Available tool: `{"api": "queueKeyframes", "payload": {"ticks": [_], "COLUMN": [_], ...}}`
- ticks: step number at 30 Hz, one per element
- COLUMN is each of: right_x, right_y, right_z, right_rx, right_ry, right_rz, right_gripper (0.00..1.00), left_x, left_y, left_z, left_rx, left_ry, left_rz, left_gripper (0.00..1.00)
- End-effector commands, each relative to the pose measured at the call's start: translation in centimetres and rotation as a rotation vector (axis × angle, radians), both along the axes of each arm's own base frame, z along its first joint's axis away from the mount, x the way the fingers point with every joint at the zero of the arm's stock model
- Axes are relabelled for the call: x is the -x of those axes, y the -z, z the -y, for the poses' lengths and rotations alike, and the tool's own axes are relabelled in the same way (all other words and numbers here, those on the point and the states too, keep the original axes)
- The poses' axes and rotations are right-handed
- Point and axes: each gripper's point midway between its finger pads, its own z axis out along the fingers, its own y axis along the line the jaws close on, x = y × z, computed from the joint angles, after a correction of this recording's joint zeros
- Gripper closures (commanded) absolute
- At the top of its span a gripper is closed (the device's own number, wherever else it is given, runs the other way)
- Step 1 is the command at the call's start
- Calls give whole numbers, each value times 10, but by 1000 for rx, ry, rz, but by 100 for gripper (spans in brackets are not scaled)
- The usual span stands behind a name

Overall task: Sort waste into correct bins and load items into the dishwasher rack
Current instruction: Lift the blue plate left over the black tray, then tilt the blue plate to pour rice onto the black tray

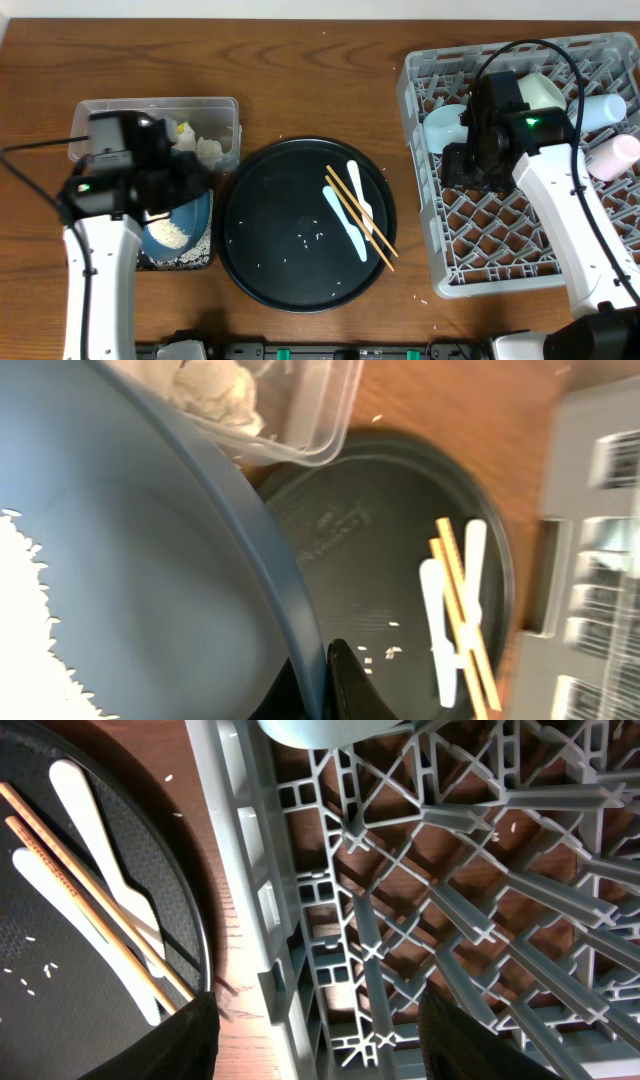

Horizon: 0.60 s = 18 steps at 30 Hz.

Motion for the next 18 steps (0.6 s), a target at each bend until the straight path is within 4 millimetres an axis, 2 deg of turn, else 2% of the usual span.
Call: {"api": "queueKeyframes", "payload": {"ticks": [1,12,18], "right_x": [-4,-4,-4], "right_y": [-5,-5,-5], "right_z": [3,5,5], "right_rx": [7,18,19], "right_ry": [10,12,12], "right_rz": [18,18,17], "right_gripper": [40,40,40], "left_x": [0,-12,-19], "left_y": [-16,-42,-55], "left_z": [10,-4,-23], "left_rx": [167,496,694], "left_ry": [100,137,106], "left_rz": [93,250,338], "left_gripper": [94,94,94]}}
